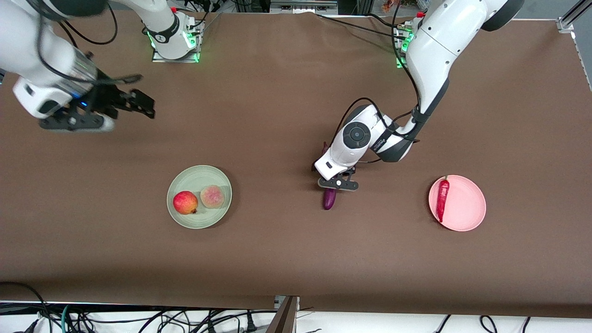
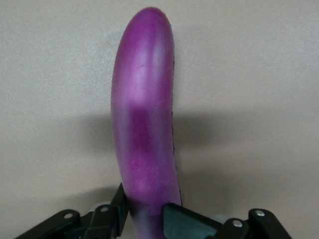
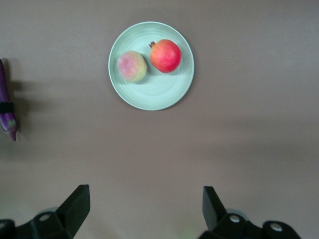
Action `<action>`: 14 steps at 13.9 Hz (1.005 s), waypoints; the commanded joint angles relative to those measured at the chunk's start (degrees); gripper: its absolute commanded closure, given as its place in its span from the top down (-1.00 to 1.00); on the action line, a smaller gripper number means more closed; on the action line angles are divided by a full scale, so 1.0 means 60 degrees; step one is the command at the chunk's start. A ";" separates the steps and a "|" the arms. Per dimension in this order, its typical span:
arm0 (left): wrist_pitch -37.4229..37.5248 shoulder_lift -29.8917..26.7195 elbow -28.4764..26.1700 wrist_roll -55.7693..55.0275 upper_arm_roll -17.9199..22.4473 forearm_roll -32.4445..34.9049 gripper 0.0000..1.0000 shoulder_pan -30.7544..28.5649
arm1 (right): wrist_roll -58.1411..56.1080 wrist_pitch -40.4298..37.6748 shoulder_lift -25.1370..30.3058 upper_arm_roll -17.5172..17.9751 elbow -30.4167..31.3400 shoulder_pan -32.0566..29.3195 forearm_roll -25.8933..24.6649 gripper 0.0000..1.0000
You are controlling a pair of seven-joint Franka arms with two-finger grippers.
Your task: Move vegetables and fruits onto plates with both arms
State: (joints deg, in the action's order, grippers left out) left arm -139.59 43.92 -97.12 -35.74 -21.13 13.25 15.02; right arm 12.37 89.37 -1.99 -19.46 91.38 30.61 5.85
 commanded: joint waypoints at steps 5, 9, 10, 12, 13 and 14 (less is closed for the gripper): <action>-0.0477 0.0093 0.0131 -0.0284 0.0036 -0.0026 0.93 0.0192 | -0.0128 -0.0042 0.0288 -0.0140 0.0311 -0.0105 -0.0462 0.99; -0.0773 0.0283 0.0117 -0.0314 0.0050 0.0017 0.88 0.0177 | -0.0158 -0.0129 0.0302 0.2925 0.0341 -0.3288 -0.0491 0.99; -0.0773 0.0283 0.0102 -0.0284 0.0064 0.0076 0.56 0.0177 | -0.0201 -0.0158 0.0317 0.3618 0.0326 -0.4054 -0.0491 0.99; -0.0773 0.0269 0.0102 -0.0212 0.0050 0.0091 -0.56 0.0133 | -0.0216 -0.0144 0.0376 0.3654 0.0311 -0.4105 -0.0491 0.99; -0.0773 0.0211 0.0116 -0.0196 0.0050 0.0105 -0.98 0.0119 | -0.0202 -0.0144 0.0390 0.3669 0.0297 -0.4105 -0.0491 0.99; -0.0758 0.0138 0.0117 -0.0182 0.0064 0.0105 -1.00 0.0090 | -0.0201 -0.0129 0.0376 0.3698 0.0297 -0.4105 -0.0491 0.99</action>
State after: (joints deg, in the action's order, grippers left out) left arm -143.83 45.14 -96.84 -37.01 -20.93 13.26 15.53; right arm 11.86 88.79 -0.82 1.24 92.82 7.10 3.65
